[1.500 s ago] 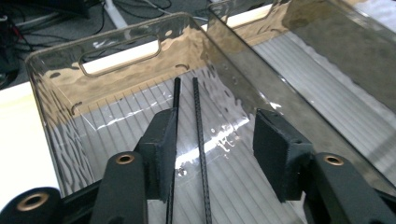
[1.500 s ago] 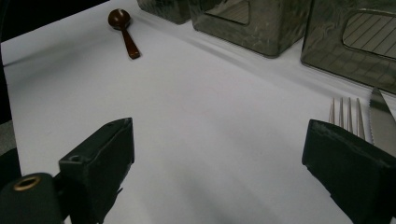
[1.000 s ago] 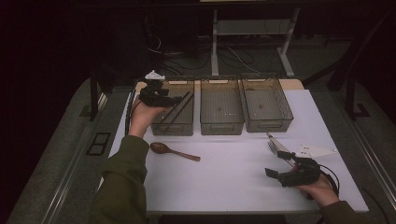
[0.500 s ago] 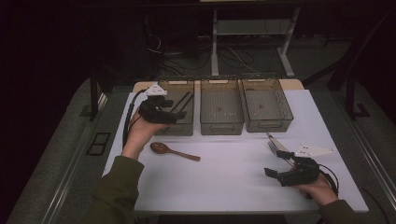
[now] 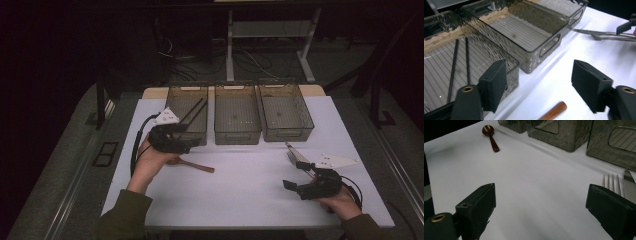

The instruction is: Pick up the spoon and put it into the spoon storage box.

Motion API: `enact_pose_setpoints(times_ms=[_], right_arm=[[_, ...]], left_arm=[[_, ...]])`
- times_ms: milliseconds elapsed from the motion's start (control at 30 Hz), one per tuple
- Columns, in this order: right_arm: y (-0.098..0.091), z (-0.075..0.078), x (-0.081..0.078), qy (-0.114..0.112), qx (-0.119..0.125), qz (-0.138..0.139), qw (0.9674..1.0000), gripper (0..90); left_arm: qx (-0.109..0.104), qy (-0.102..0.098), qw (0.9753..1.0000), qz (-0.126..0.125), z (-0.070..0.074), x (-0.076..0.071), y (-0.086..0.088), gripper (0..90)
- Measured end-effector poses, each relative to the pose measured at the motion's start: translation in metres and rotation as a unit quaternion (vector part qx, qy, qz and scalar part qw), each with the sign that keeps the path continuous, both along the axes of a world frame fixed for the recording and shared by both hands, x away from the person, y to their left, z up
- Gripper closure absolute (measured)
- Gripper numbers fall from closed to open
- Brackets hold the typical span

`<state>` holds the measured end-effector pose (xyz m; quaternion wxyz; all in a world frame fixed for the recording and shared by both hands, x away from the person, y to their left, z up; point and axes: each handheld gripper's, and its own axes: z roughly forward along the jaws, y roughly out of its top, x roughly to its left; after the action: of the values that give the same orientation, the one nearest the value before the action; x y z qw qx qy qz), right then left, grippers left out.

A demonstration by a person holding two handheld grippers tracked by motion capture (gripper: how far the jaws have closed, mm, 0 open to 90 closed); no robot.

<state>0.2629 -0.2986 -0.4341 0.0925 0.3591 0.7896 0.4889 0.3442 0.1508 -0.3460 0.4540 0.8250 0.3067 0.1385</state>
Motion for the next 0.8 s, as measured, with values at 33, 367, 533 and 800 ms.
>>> enact_pose_setpoints(times_ms=[33, 367, 533, 800], right_arm=[[0.000, 0.000, 0.000, -0.001, 0.000, 0.000, 1.0000, 8.6], [0.001, -0.001, 0.000, 0.001, 0.003, -0.002, 1.0000, 8.5], [0.001, -0.001, 0.000, -0.001, 0.000, 0.000, 1.0000, 8.5], [-0.001, -0.001, -0.001, 0.001, -0.002, -0.003, 1.0000, 8.5]], left_arm=[[0.003, 0.000, 1.0000, 0.001, -0.002, -0.002, 0.000, 29.7], [0.025, 0.004, 0.9996, 0.013, -0.034, -0.014, 0.005, 55.5], [0.047, 0.015, 0.9983, 0.031, -0.051, -0.008, 0.008, 71.2], [0.080, 0.045, 0.9949, 0.042, -0.069, 0.006, 0.013, 88.9]])
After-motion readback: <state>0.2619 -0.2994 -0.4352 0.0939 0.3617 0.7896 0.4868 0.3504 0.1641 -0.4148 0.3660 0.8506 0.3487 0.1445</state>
